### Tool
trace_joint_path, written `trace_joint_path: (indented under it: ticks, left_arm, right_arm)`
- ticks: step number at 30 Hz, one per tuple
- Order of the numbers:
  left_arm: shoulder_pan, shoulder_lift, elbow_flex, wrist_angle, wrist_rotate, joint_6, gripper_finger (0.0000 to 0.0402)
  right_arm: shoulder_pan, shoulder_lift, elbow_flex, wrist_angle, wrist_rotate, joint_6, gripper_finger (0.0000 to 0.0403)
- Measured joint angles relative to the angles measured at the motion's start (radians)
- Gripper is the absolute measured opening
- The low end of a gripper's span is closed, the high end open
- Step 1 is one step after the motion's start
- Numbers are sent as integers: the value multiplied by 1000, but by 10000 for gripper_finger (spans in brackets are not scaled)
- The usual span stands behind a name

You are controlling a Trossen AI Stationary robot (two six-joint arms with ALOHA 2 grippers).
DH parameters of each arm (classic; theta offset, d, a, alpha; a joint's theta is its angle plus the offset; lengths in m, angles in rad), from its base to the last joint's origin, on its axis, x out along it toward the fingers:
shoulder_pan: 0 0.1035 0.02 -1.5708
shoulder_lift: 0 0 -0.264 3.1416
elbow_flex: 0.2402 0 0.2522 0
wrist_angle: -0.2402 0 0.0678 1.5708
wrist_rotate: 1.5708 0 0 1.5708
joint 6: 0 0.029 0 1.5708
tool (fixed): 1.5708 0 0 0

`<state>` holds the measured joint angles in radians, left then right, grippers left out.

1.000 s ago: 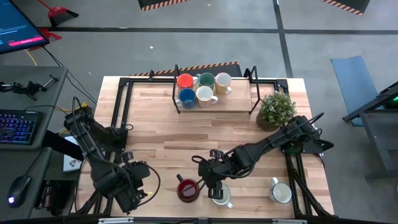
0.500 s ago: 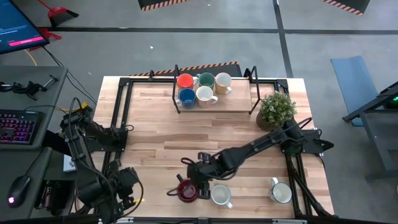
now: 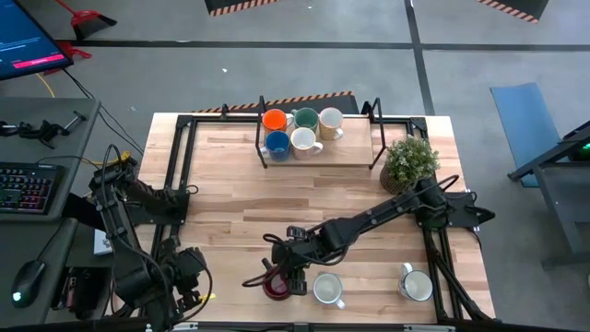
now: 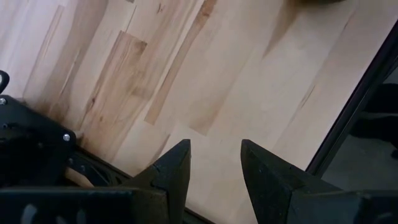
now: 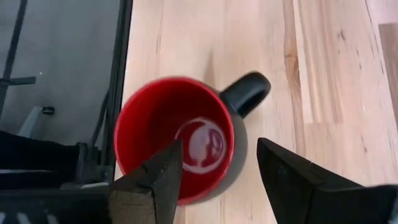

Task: Place coffee mugs
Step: Put the black mug on the shelf

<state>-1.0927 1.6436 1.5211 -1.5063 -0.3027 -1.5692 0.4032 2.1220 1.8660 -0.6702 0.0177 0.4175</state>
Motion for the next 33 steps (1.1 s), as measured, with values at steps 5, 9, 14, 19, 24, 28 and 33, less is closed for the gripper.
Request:
trace_joint_path:
  ticks: [5, 9, 14, 19, 24, 28, 33]
  left_arm:
    - [0, 0, 0, 2, -2, 0, 131]
    - [0, 0, 0, 3, -2, 0, 131]
    - [0, 0, 0, 4, -2, 0, 131]
    - [0, 0, 0, 8, -2, 0, 131]
    - [0, 0, 0, 9, -1, -1, 131]
    - [0, 0, 0, 8, -1, -1, 131]
    - [0, 0, 0, 9, -1, -5, 131]
  right_arm:
    - [-1, 49, 0, 20, -8, 0, 185]
    - [-4, 66, 0, 36, -26, 0, 185]
    - [-11, 66, 0, 62, -26, -23, 185]
    - [-18, 72, 0, 72, -26, -42, 185]
    - [-28, 86, 0, 72, -40, -43, 185]
    - [-38, 96, 0, 90, -55, -44, 185]
    - [-53, 106, 0, 105, -98, -56, 185]
